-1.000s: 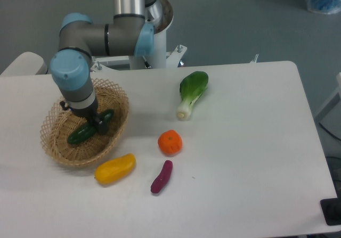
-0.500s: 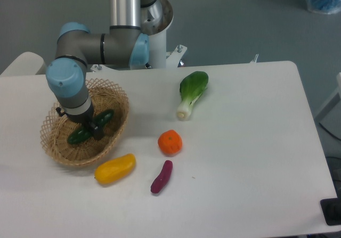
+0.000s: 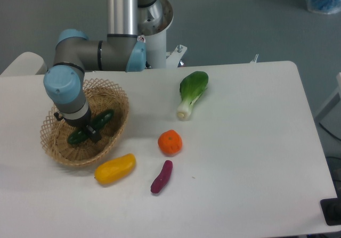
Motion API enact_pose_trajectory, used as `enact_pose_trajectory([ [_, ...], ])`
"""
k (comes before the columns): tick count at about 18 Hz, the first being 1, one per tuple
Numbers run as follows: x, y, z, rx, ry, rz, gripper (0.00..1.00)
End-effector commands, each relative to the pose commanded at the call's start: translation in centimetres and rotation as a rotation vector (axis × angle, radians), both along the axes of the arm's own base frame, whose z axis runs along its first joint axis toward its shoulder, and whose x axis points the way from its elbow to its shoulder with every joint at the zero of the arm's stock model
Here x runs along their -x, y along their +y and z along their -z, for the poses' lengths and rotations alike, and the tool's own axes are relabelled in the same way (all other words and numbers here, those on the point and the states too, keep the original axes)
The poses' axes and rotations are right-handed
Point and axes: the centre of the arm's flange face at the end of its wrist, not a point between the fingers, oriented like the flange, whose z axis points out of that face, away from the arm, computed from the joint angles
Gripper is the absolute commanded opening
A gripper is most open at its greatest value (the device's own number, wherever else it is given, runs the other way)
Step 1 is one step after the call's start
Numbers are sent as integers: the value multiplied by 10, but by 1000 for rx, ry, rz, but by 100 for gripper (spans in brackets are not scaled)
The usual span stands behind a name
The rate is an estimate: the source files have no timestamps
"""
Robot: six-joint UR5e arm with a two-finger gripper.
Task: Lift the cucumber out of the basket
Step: 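Lower the gripper onto the green cucumber and close on it, then lift the cucumber out of the basket and carry it away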
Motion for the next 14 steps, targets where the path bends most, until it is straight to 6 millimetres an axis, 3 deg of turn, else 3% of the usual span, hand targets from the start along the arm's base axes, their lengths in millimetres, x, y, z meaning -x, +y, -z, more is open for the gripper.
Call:
enact_pose_trajectory([
  [3, 0, 1, -3, -4, 1, -14, 36],
  [5, 1, 5, -10, -13, 2, -17, 22],
  [10, 12, 6, -28, -40, 9, -28, 22],
  [14, 47, 4, -56, -77, 13, -80, 22],
])
